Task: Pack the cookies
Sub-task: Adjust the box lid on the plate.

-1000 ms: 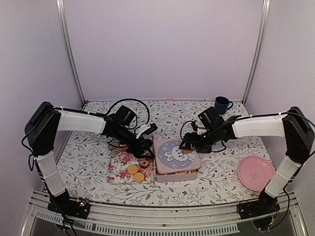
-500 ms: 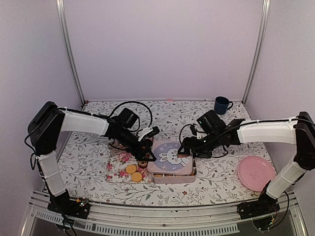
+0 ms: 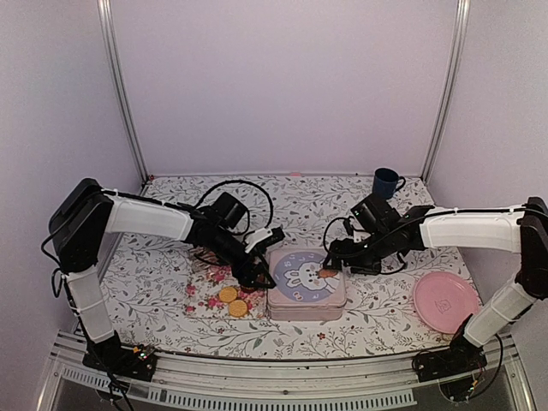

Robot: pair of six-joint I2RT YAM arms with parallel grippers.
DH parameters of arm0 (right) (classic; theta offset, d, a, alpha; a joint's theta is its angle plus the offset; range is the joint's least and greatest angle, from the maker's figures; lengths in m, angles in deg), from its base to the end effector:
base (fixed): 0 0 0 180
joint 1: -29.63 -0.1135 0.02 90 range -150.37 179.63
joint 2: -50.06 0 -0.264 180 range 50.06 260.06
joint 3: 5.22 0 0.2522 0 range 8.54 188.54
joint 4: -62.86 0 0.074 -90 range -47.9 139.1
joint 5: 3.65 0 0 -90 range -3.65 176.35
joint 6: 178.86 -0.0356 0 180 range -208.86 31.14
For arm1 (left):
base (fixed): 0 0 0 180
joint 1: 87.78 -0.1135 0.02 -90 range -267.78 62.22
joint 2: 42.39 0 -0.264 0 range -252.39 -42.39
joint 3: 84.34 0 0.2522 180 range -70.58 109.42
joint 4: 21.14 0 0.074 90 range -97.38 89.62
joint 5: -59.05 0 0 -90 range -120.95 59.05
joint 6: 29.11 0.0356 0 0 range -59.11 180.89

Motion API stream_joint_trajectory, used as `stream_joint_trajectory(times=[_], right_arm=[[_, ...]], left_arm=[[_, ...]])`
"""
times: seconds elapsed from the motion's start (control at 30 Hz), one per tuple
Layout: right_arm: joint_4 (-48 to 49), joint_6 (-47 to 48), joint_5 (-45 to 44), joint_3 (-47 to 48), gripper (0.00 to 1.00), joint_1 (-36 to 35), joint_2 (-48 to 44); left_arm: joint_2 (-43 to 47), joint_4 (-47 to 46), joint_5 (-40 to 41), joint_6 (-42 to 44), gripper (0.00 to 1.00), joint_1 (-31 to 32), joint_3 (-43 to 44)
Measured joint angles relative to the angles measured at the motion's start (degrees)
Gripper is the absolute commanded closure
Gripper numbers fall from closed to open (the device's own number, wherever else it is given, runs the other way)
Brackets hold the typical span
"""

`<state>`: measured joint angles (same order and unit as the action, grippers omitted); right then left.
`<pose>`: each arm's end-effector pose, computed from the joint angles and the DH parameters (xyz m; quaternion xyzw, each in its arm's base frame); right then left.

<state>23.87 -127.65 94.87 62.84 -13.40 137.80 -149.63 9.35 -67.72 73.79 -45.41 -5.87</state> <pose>0.2185 0.2112 0.1991 -0.0556 0.9588 0.2304 0.1567 0.2603 -0.2662 0.1561 0.4985 0.7719 -0.3581 0.1659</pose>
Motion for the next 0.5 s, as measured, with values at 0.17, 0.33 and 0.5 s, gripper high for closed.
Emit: stream_joint_trajectory(times=[0.17,0.33,0.5], right_arm=[[-0.59,1.90,-0.26,0.02,0.13,1.14,0.94],[-0.63,2.40,-0.17,-0.24,0.16,0.13,0.74],[-0.39,1.05,0.17,-3.50,0.21,-2.93,-1.27]], left_arm=[[0.79,0.17,0.15,0.87,0.17,0.09,-0.63],[0.90,0.17,0.20,1.31,0.18,0.22,-0.90],[1.64,0.00,0.61,2.27,0.18,0.24,-1.64]])
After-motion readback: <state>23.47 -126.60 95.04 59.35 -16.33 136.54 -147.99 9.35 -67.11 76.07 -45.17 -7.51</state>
